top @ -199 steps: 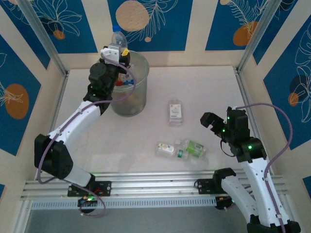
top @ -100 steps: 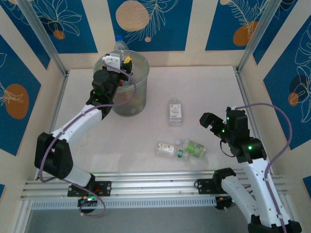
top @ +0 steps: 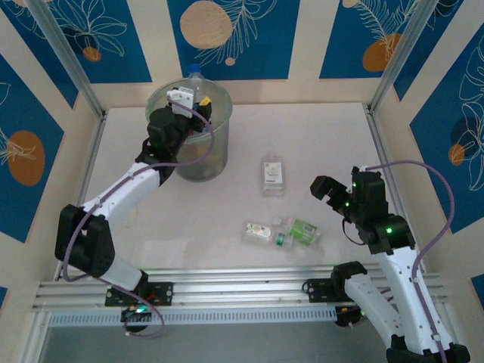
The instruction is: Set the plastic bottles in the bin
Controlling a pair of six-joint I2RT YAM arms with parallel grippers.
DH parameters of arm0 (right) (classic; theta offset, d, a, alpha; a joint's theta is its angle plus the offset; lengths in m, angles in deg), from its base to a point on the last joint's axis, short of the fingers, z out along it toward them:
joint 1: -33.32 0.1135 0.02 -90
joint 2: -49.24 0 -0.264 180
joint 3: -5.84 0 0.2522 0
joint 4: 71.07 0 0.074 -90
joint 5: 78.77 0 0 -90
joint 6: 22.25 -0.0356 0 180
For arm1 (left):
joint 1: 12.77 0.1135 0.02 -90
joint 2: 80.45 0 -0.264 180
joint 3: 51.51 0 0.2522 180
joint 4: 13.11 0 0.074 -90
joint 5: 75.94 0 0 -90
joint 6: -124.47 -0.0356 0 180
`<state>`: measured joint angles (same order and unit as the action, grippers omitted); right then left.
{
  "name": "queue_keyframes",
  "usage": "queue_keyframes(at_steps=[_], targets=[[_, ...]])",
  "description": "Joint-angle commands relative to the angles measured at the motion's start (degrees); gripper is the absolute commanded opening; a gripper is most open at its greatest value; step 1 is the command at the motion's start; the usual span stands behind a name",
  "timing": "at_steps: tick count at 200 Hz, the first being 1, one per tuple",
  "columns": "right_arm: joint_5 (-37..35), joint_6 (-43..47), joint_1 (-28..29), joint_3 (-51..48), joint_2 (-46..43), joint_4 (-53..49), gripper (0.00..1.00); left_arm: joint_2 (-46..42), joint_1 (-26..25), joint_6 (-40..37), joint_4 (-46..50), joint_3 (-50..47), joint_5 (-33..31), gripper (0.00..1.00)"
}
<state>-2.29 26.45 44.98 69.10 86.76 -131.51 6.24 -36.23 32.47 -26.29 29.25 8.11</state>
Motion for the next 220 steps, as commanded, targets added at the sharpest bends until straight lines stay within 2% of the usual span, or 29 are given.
queue_keyframes(at_steps=[1,22,47,69,163,191,220], targets=[[-0.5,0.3,0.3,1.3,-0.9,0.3,0.99,1.2,0.6,-0.1,1.2,1.1,2.0,0.58],[-0.5,0.3,0.4,1.3,-0.8,0.4,0.99,1.8,0.7,0.7,0.4,0.5,2.2,0.60],[-0.7,0.5,0.4,1.4,-0.8,0.2,0.99,2.2,0.7,1.2,0.4,0.7,2.8,0.69],[-1.0,0.5,0.5,1.5,-0.8,0.1,0.99,2.1,0.7,1.6,0.1,0.4,2.4,0.72],[-0.7,0.4,0.5,1.2,-0.5,1.0,0.99,0.2,0.8,2.8,4.5,3.2,0.6,0.72],[-0.3,0.6,0.5,1.5,0.1,1.4,0.99,2.8,0.8,4.7,9.5,10.4,0.9,0.72],[-0.2,0.6,0.6,1.9,0.6,1.2,0.99,8.2,0.8,8.9,21.1,24.7,-0.5,0.73]])
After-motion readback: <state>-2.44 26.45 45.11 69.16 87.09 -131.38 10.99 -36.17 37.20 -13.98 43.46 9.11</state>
